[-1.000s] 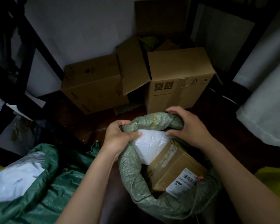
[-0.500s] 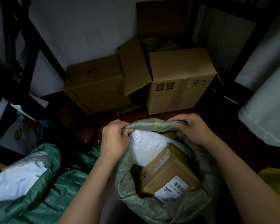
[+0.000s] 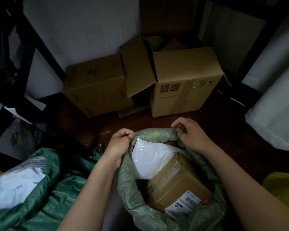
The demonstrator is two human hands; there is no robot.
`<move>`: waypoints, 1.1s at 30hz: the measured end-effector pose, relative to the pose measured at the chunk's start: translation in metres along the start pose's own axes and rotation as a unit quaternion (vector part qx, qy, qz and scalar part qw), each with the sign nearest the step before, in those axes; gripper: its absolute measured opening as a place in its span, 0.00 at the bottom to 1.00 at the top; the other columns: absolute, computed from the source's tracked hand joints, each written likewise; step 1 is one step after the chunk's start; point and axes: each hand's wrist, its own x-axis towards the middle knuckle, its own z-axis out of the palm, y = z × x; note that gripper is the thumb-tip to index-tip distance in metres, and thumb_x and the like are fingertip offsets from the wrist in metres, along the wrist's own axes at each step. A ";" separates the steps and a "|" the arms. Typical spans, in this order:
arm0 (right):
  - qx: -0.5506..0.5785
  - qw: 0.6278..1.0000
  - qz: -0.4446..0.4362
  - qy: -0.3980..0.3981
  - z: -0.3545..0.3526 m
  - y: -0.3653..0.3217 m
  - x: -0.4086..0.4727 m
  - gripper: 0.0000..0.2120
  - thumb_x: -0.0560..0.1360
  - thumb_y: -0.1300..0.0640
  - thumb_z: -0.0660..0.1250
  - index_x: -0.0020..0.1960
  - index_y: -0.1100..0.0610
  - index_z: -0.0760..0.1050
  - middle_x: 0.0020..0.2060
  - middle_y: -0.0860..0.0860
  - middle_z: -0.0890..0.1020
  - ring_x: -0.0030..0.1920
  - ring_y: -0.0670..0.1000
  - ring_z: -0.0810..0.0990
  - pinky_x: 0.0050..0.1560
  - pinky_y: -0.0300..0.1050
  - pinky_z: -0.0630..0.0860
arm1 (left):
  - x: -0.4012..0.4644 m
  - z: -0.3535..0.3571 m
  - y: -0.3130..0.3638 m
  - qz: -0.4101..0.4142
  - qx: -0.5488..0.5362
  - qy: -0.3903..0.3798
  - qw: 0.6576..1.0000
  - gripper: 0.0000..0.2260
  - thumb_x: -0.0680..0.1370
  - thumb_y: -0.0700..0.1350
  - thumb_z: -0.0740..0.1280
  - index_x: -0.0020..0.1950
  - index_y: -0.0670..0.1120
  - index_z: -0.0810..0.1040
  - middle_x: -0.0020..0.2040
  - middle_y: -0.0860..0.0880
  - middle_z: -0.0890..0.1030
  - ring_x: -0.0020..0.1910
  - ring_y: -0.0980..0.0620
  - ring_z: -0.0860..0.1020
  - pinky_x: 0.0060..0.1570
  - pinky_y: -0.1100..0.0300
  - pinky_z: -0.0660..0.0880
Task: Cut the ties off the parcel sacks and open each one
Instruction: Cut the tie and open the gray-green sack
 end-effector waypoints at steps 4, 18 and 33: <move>0.066 0.989 -0.108 -0.072 0.000 -0.008 -0.004 0.15 0.76 0.53 0.69 0.61 0.42 0.78 0.59 0.41 0.76 0.63 0.42 0.72 0.63 0.40 0.69 | -0.001 0.000 -0.002 -0.008 0.017 -0.022 1.000 0.12 0.80 0.38 0.61 0.40 0.46 0.79 0.35 0.47 0.81 0.32 0.52 0.77 0.33 0.62 0.74; 0.011 0.992 -0.116 -0.048 0.004 -0.001 0.001 0.08 0.78 0.60 0.67 0.51 0.54 0.85 0.46 0.44 0.85 0.48 0.39 0.81 0.47 0.28 0.74 | -0.022 -0.017 0.008 0.223 0.446 -0.017 0.867 0.29 0.67 0.45 0.78 0.66 0.53 0.75 0.56 0.51 0.74 0.56 0.50 0.75 0.57 0.55 0.73; 0.376 0.882 0.281 0.047 0.011 -0.001 -0.004 0.12 0.82 0.61 0.59 0.52 0.66 0.79 0.39 0.58 0.82 0.36 0.52 0.81 0.35 0.39 0.78 | -0.018 -0.027 0.021 0.118 0.320 -0.001 0.940 0.24 0.70 0.51 0.76 0.65 0.52 0.76 0.60 0.51 0.79 0.61 0.51 0.76 0.63 0.49 0.73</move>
